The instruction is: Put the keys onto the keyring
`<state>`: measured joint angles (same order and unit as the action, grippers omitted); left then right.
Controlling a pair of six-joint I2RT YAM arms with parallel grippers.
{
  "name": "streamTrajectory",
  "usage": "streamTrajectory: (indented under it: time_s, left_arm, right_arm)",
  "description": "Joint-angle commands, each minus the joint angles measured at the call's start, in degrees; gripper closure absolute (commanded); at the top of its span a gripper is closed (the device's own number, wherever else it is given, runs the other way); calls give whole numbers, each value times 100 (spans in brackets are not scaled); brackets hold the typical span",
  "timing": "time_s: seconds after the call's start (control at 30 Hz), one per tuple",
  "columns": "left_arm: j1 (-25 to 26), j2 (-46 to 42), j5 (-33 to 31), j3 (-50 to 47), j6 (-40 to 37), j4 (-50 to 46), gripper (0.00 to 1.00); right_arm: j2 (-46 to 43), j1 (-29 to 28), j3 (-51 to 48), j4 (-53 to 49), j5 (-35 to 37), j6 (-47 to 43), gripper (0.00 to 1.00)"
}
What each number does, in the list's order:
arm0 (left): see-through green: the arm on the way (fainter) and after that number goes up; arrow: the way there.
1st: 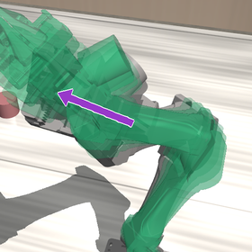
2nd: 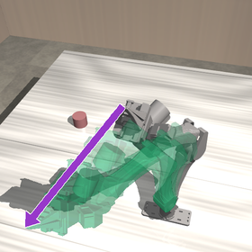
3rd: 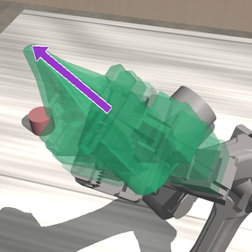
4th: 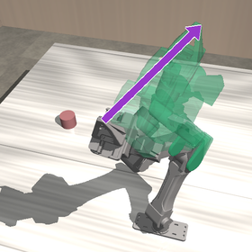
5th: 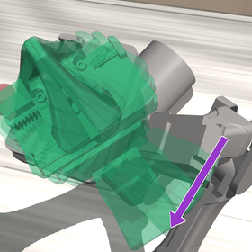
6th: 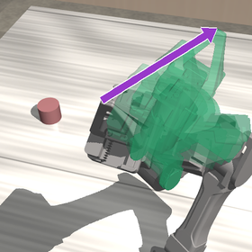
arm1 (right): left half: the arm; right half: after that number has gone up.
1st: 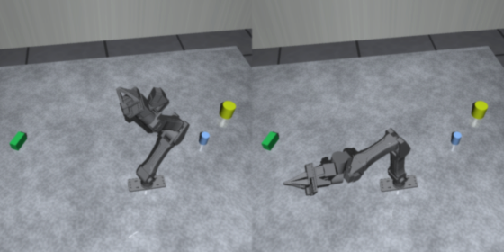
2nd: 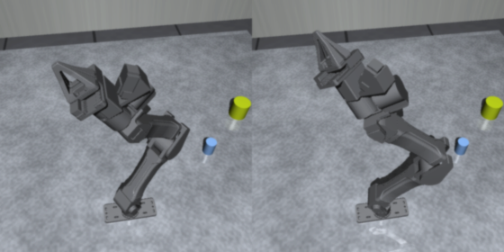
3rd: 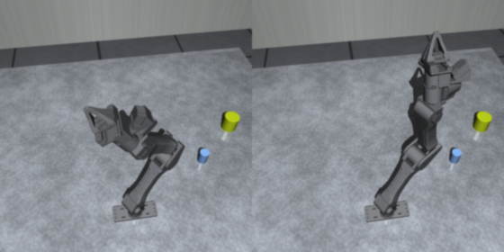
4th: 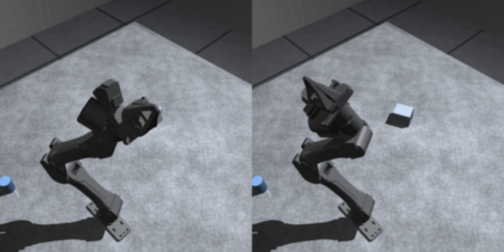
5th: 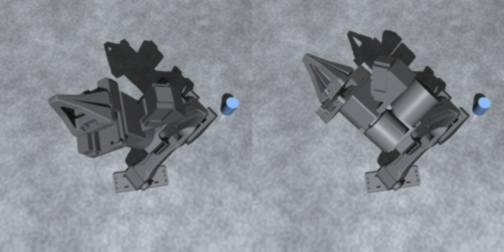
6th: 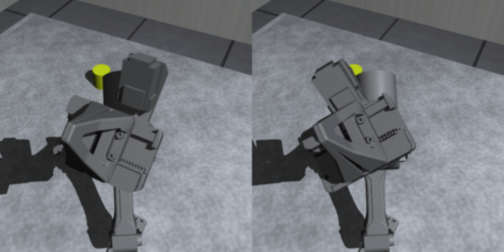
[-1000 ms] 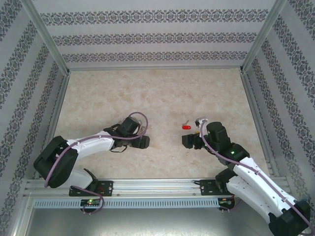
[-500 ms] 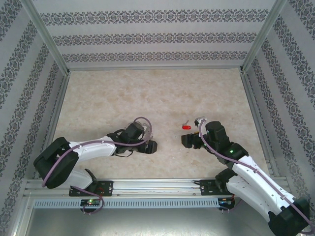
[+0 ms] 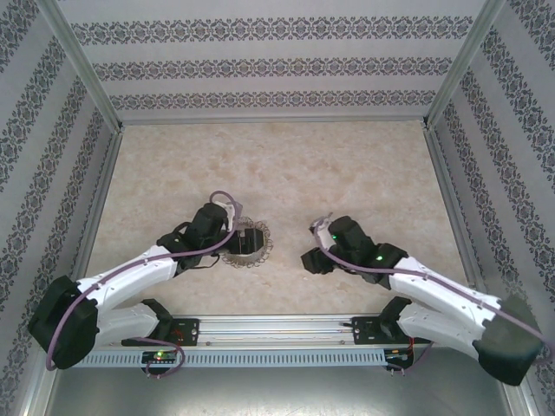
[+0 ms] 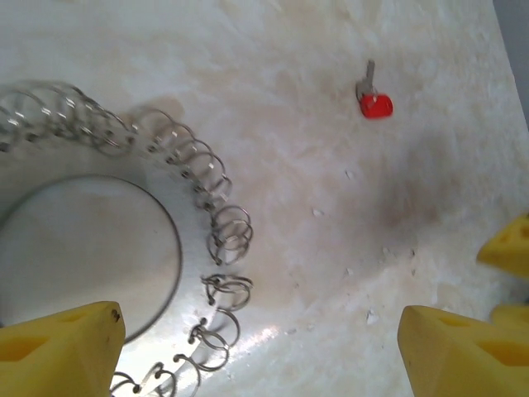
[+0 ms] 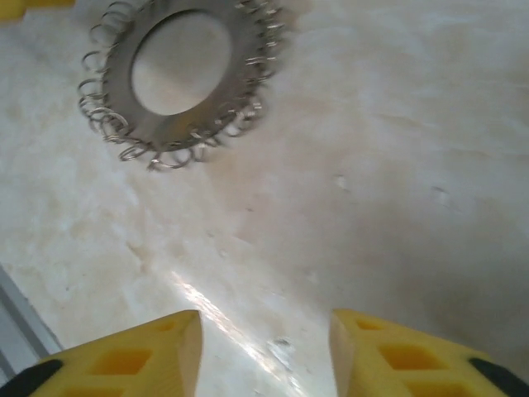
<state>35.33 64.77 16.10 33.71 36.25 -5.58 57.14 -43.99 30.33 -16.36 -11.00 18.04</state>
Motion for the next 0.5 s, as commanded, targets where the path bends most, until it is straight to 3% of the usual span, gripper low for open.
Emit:
streamTrajectory:
  time_s: [0.0,0.3,0.47]
  left_arm:
    - [-237,-214,120,-93,-192,-156,15]
    - [-488,-597,216,-159,-453,-256,18]
    - [-497,-627,311,-185,-572,-120,18]
  right_arm:
    - [620,-199,210,839,58,155,62]
    - [2641,-484,849,2017,-911,333,75]
    - [3092,-579,1010,2228,-1096,437,77]
